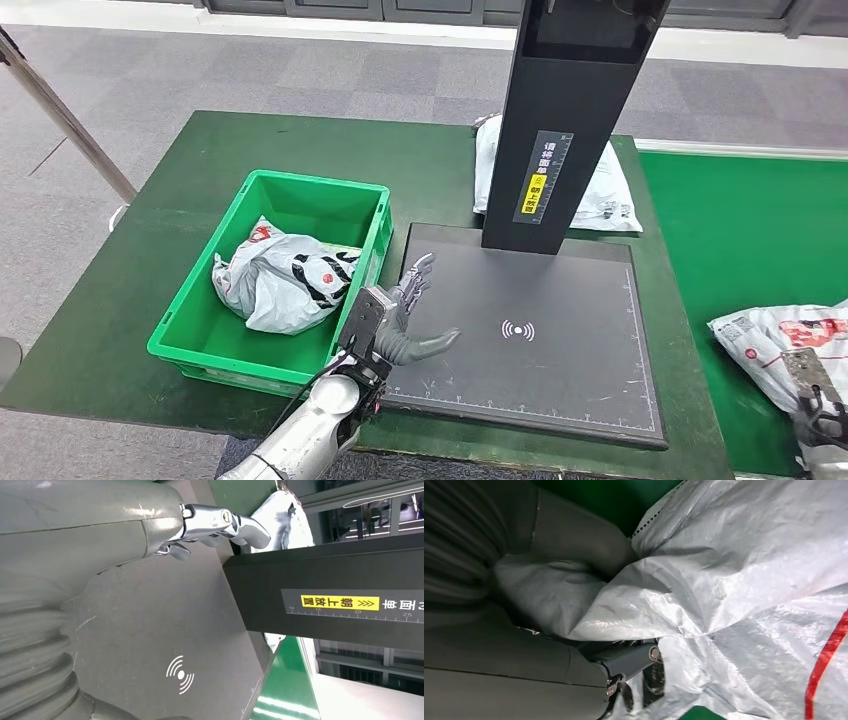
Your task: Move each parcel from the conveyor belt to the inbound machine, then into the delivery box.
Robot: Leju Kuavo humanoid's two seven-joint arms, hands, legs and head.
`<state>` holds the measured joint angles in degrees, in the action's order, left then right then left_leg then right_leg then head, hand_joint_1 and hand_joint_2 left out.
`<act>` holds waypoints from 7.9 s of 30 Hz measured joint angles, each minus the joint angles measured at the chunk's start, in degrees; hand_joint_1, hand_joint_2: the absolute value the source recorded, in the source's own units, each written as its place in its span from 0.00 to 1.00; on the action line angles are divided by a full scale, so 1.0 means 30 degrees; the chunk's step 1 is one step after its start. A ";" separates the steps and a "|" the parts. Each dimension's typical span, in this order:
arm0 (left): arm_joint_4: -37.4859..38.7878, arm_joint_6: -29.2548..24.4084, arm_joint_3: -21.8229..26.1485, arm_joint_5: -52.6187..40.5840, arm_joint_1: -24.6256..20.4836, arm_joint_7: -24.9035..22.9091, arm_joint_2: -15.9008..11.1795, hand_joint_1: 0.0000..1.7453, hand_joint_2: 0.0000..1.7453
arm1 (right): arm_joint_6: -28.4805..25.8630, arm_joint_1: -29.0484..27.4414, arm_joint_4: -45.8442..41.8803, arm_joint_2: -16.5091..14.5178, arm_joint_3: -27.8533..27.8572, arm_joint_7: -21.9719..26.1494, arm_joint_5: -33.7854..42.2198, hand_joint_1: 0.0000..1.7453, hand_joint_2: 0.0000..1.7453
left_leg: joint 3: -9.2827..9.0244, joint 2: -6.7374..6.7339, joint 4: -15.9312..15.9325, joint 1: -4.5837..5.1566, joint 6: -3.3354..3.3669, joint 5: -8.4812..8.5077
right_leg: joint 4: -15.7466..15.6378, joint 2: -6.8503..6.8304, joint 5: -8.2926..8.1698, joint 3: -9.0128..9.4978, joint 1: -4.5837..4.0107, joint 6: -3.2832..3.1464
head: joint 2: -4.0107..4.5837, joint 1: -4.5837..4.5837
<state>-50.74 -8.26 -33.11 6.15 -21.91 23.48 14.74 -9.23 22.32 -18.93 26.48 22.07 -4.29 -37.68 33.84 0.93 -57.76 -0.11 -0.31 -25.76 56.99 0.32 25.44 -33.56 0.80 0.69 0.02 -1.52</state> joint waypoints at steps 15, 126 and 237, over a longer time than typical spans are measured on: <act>-0.0384 -0.1158 0.0027 -0.0760 0.0100 0.0077 0.0020 0.00 1.00 | -0.1624 -0.0262 -0.2917 -0.1985 0.0385 0.4449 0.2115 1.00 1.00 | 0.0089 0.0031 0.0008 0.0003 0.0002 0.0006 | 0.0023 -0.0024 0.0006 -0.0040 0.0003 -0.0002 | 0.0000 0.0000; 0.6985 -0.6077 -0.3178 -1.5859 -0.3073 -0.3778 0.1466 1.00 1.00 | 0.5044 -0.4385 -1.8043 -0.9169 -0.8994 0.9490 1.7125 0.00 1.00 | -0.0246 0.0027 0.0019 -0.0010 -0.0056 -0.0063 | 0.0041 -0.0011 0.0136 0.0211 -0.0007 -0.0048 | 0.0000 -0.0009; 0.0007 -0.2273 0.1688 -0.2402 -0.2259 0.1302 0.1175 0.00 1.00 | 0.1698 -0.3910 -1.6992 -0.9367 -0.9229 1.0341 1.6371 0.00 1.00 | -0.0032 0.0004 0.0007 -0.0008 -0.0092 -0.0026 | 0.0077 0.0021 0.0071 -0.0027 -0.0002 -0.0087 | 0.0000 -0.0007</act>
<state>-50.72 -15.08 -28.05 -1.05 -28.69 27.39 18.26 -4.13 10.59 -69.91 -1.62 -5.62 26.74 11.44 33.74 0.94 -57.74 -0.14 -0.59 -25.84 57.22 0.38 25.65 -33.64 0.79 0.43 0.02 -1.55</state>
